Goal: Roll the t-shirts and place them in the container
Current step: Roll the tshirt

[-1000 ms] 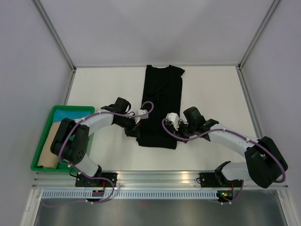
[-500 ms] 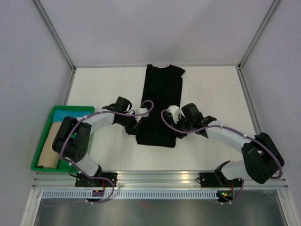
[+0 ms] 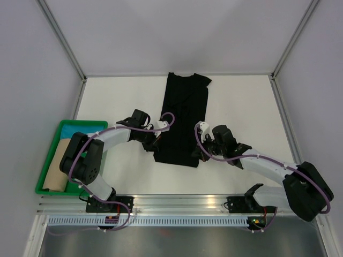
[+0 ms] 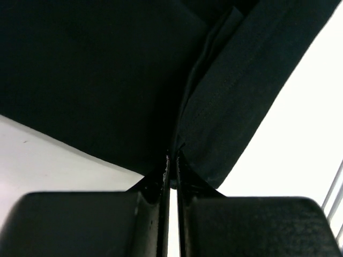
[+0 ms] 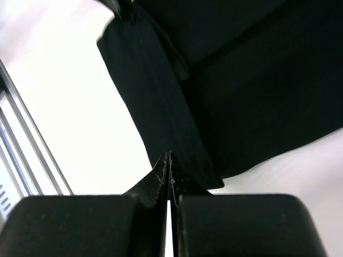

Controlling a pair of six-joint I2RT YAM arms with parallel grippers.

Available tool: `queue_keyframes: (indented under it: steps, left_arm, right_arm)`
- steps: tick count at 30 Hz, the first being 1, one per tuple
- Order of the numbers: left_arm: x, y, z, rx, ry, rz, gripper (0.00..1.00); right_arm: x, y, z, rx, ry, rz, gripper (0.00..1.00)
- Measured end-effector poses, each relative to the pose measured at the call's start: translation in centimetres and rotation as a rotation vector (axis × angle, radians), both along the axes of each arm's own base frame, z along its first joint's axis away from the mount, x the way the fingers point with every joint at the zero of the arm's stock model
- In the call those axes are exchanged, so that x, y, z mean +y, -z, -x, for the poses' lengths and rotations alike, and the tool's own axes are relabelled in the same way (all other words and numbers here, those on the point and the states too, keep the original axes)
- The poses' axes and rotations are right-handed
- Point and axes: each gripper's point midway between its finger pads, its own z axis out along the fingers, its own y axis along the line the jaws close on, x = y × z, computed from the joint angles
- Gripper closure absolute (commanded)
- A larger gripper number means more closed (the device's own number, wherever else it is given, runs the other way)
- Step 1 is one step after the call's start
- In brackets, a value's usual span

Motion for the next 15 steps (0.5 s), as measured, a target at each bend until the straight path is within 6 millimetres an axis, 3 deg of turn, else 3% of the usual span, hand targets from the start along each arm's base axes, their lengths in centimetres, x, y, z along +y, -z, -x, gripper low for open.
queue_keyframes:
  steps: [3, 6, 7, 9, 11, 13, 15]
  left_arm:
    - [0.1, 0.1, -0.5, -0.013, -0.023, -0.011, 0.91]
    - [0.2, 0.2, -0.9, -0.026, -0.041, -0.021, 0.82]
    - [0.2, 0.3, -0.9, -0.028, -0.046, -0.025, 0.71]
    - [0.4, 0.6, -1.1, -0.036, -0.056, -0.036, 0.65]
    - [0.6, 0.9, -1.2, -0.043, -0.066, -0.052, 0.64]
    - [1.0, 1.1, -1.4, -0.056, -0.081, -0.074, 0.71]
    - [1.5, 1.1, -2.2, -0.081, -0.123, -0.11, 0.72]
  right_arm:
    - [0.3, 2.4, 0.4, 0.099, 0.028, 0.006, 1.0]
    - [0.2, 4.1, 0.3, 0.163, 0.07, 0.022, 1.0]
    - [0.2, 4.5, 0.2, 0.177, 0.092, 0.025, 1.0]
    - [0.1, 4.8, 0.0, 0.182, 0.111, 0.029, 1.0]
    - [0.0, 5.1, -0.2, 0.184, 0.129, 0.036, 1.0]
    - [-0.3, 5.8, -0.4, 0.192, 0.148, 0.056, 1.0]
    - [-0.7, 6.5, -0.4, 0.204, 0.167, 0.08, 1.0]
